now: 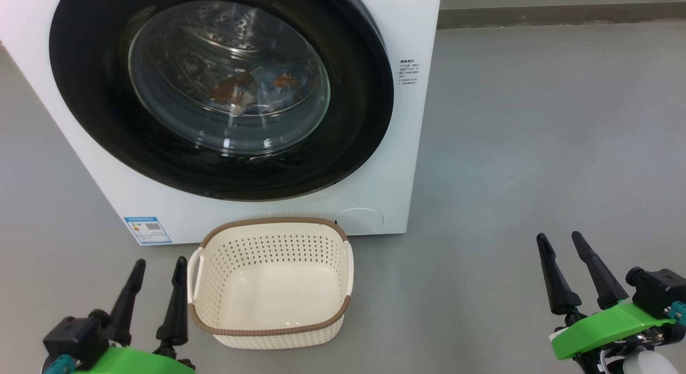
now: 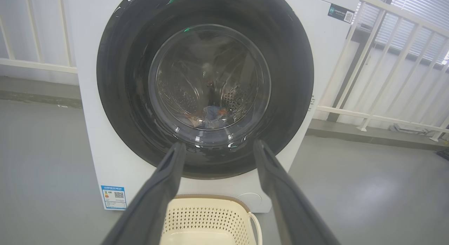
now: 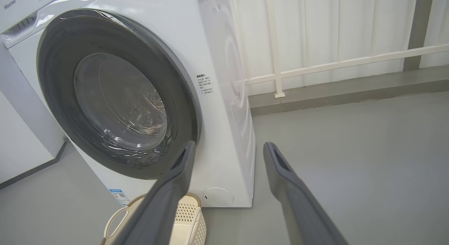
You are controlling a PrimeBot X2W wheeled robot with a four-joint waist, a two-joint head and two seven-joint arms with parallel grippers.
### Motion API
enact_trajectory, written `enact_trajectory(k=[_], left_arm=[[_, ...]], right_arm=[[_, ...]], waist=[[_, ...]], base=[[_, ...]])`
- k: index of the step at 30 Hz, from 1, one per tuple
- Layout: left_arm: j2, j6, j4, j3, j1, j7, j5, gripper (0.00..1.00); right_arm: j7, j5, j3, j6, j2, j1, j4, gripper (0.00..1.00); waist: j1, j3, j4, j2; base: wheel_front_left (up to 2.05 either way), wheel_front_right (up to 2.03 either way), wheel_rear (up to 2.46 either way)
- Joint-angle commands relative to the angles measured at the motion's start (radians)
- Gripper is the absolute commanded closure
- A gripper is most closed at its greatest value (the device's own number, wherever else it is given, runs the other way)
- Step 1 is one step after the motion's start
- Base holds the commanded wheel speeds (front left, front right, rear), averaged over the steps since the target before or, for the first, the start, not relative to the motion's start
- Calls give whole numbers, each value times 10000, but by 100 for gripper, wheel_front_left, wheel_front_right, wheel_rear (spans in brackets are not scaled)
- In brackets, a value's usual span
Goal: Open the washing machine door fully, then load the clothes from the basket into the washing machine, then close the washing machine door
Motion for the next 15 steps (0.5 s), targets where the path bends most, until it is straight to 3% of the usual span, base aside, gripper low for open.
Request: enact_trajectory(k=[1, 15], left_arm=[[195, -25, -205, 375, -234, -65, 105, 0], [243, -25, -115, 282, -221, -65, 157, 0]], right_arm=[[-48, -114, 160, -61, -93, -84, -196, 0], [-48, -173, 228, -61, -33, -126, -112, 0]], waist=[[0, 2, -3, 0], [0, -4, -18, 0]], base=[[0, 0, 0], [0, 0, 0]])
